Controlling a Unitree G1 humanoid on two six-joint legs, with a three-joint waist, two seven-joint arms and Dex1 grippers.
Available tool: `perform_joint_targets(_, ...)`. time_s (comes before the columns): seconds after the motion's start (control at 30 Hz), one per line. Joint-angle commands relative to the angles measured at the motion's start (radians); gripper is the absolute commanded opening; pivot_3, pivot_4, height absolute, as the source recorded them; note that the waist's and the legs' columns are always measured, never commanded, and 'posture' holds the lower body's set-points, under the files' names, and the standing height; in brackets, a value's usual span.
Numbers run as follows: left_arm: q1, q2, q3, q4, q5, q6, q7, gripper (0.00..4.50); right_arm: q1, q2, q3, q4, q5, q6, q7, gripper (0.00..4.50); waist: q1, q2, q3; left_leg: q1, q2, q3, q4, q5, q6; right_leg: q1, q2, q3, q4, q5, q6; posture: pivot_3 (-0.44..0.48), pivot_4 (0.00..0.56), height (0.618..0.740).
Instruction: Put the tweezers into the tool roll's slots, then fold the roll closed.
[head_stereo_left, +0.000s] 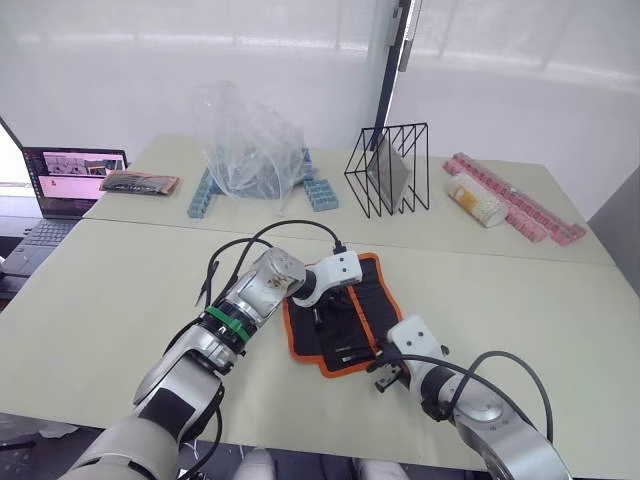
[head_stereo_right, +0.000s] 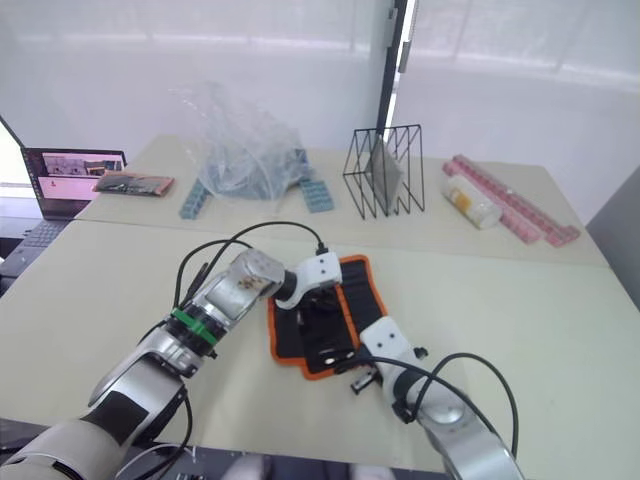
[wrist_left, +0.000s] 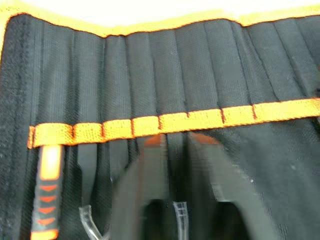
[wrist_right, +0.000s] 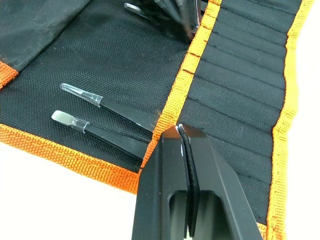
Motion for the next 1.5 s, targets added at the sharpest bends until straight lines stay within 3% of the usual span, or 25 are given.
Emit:
perform_joint_targets(0.03,-0.005,0.059,0.061,-0.105,-0.001,0.036,-0.007,2.42,0.05,-0.012,0.058,0.137,0.017,0.094,0.03,0.0,-0.001,0.0,0.0,0.0,0.0,0.0,0.0,0.0,0.0,0.0,0.0,0.0,0.0,0.0,0.0,0.0,0.15,0.72)
perform_joint_targets(0.23,0.026,0.132,0.136,-0.26,-0.047,0.121,-0.023,4.42,0.028,-0.013,0.05,0.152,0.015,0.083,0.041,0.0,-0.002,-0.001,-0.001,0.001,0.0,0.0,-0.001,0.0,0.0,0.0,0.0,0.0,0.0,0.0,-0.001,0.0,0.15,0.72)
perform_joint_targets(0.27,0.046,0.157,0.176,-0.308,-0.073,0.146,-0.028,4.47,0.021,-0.012,0.049,0.157,0.014,0.078,0.042,0.0,-0.005,-0.001,-0.001,0.001,0.001,0.0,-0.001,0.0,0.0,0.0,0.0,0.0,0.0,0.0,-0.001,0.0,0.15,0.72)
perform_joint_targets(0.4,0.147,0.231,0.341,-0.471,-0.185,0.222,-0.02,4.47,0.009,-0.017,0.041,0.172,0.012,0.063,0.053,0.0,-0.02,-0.001,-0.001,0.002,0.002,0.0,-0.001,0.0,0.0,0.0,0.001,0.0,0.001,-0.001,-0.001,0.0,0.15,0.72)
perform_joint_targets(0.67,0.602,0.399,0.717,-0.695,-0.319,0.166,0.019,4.47,0.014,-0.041,0.004,0.183,0.022,0.03,0.086,0.0,-0.023,-0.002,-0.001,0.004,0.002,0.001,-0.003,0.0,0.0,0.0,0.0,0.0,0.001,-0.001,-0.002,0.0,0.15,0.72)
perform_joint_targets(0.83,0.885,0.398,0.974,-0.76,-0.377,0.106,0.055,4.47,0.035,-0.055,-0.029,0.194,0.038,-0.013,0.114,0.0,-0.013,-0.007,-0.001,0.005,0.003,0.0,-0.003,0.0,0.0,0.0,-0.001,-0.001,0.0,-0.002,-0.004,0.0,0.15,0.72)
perform_joint_targets(1.03,1.155,0.351,1.265,-0.718,-0.445,0.026,0.07,4.47,0.059,-0.07,-0.076,0.206,0.062,-0.043,0.141,0.0,0.005,-0.008,-0.001,0.006,0.003,0.001,-0.004,-0.001,-0.002,0.0,-0.004,-0.001,-0.006,-0.006,-0.01,0.0,0.15,0.72)
perform_joint_targets(1.27,1.332,0.329,1.393,-0.673,-0.474,-0.077,0.063,4.47,0.05,-0.088,-0.089,0.231,0.075,-0.07,0.168,0.0,0.01,-0.008,-0.001,0.006,0.003,0.002,-0.005,-0.003,-0.005,-0.001,-0.006,-0.001,-0.01,-0.006,-0.011,0.0,0.15,0.72)
perform_joint_targets(1.5,1.369,0.292,1.359,-0.73,-0.503,-0.08,0.126,4.47,0.033,-0.101,-0.083,0.245,0.076,-0.086,0.189,0.0,0.006,-0.009,-0.001,0.006,0.002,0.005,-0.008,-0.004,-0.006,0.0,-0.01,-0.003,-0.015,-0.006,-0.011,0.0,0.15,0.72)
